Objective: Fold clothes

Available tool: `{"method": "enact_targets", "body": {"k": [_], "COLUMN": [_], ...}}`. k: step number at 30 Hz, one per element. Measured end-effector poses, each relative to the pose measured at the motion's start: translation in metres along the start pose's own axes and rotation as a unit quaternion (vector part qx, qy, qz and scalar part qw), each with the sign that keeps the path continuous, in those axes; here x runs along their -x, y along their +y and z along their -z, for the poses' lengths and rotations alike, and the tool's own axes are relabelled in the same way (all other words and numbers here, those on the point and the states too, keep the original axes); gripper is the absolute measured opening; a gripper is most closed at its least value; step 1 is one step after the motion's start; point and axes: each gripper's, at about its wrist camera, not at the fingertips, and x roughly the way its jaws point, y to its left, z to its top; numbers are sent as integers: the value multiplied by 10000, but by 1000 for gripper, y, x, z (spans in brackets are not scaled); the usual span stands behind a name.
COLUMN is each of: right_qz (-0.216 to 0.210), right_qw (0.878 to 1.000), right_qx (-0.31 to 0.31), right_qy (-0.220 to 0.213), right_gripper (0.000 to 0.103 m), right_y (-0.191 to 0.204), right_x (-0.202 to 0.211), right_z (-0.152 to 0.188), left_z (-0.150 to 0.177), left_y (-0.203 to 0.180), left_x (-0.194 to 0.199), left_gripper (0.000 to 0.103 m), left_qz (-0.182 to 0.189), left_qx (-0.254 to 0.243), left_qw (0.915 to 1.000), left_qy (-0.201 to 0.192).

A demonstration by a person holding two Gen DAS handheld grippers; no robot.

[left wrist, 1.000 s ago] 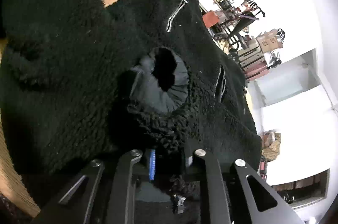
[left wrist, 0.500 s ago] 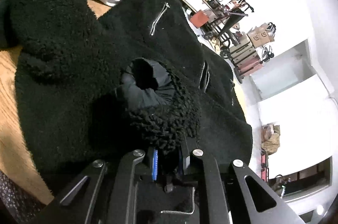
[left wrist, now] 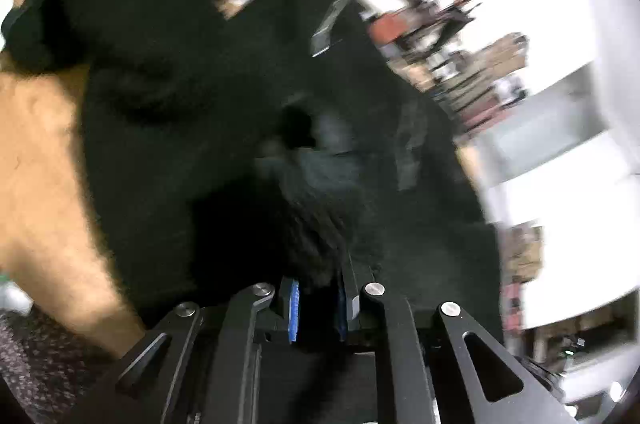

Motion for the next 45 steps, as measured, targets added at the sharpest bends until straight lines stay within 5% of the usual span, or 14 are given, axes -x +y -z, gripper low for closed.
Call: {"method": "enact_targets", "body": {"k": [3,5,7,10,13,16,20,21,24,32,36,39,42,45], "right_qz": [452,175,65,243,565,599,1010,1133,1218,1336,1067,1103,1341,1585], "right_qw": [9972,9963,9926,9788,9634,9599,9549,9584,9698,9709,9590,9526,9474,9417], "right_qx": [408,774,1207,1869,2482,2738,2754,2588,2093,1967,2515,2755,2888,2967], "right_qy": [435,342,-74,-808,-838,-49,458,411,296,-271,-757,-662,-311,48], "right_gripper": [39,44,54,87,86,86,78,59,44,53,61,35,18,17], "right_y": [14,30,50,83,110,126,135,132,124,106,146,172,184,193], "right_x": [-11,10,35,55,15,-53,-125,-136,-144,-122,-82,-87,-131,-179], "right_z": [4,1,-12,-44,-94,-138,-165,-167,-162,-182,-186,-196,-202,-207], "left_z": [-1,-3,-7,-13,-17,-10,-5,-5,-7,-17,-27,-36,-44,-45], "left_y": [9,9,-2,-40,-81,-116,-116,-116,-113,-100,-103,-121,-131,-127], "left_x": [-1,9,35,51,28,-14,-53,-58,-68,-99,-70,-51,-68,-99], "left_gripper": [27,44,57,64,65,65,65,65,65,77,62,48,41,35], "left_qz": [-90,-177,-344,-823,-1475,-2234,-2781,-2804,-2830,-2854,-2309,-1717,-1541,-1729], "left_qx": [165,173,-120,-960,-1803,-2632,-2935,-2940,-2942,-2918,-2619,-2693,-2782,-2829], "left_qw": [9989,9982,9992,9914,9723,9384,9139,9129,9118,9101,9339,9465,9465,9397], "left_qy": [426,542,153,-349,-184,115,362,388,453,713,768,461,546,841]}}
